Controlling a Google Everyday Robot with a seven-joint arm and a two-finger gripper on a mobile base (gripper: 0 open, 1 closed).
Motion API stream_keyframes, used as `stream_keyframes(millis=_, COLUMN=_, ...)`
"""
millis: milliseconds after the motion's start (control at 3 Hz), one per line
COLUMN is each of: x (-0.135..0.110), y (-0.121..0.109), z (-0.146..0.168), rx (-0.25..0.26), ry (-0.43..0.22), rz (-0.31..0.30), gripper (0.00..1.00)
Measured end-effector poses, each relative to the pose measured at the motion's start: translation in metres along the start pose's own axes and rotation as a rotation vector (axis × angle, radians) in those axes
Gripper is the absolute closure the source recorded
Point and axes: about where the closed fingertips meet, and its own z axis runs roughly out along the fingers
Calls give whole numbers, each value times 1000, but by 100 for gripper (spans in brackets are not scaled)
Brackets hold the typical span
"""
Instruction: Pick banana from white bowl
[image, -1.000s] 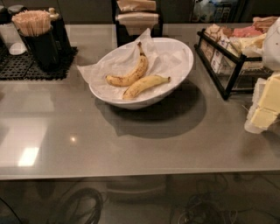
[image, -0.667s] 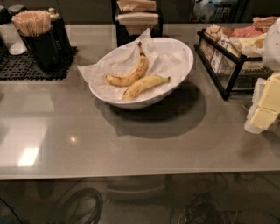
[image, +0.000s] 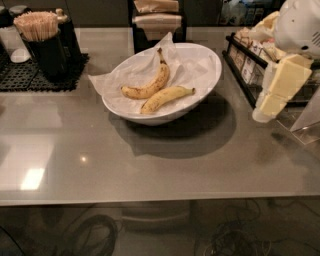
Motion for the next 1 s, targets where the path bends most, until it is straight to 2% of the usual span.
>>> stream_keyframes(millis=333, x=-66, y=-37, z=10, rx=-44, ry=-174, rz=-110, gripper=0)
stream_keyframes(millis=667, x=-117, y=-51, z=21, rx=-97, ry=-262, rz=-186, gripper=0)
stream_keyframes(millis=1000, x=-118, y=-54, z=17, rx=-78, ry=-272, rz=-166, gripper=0)
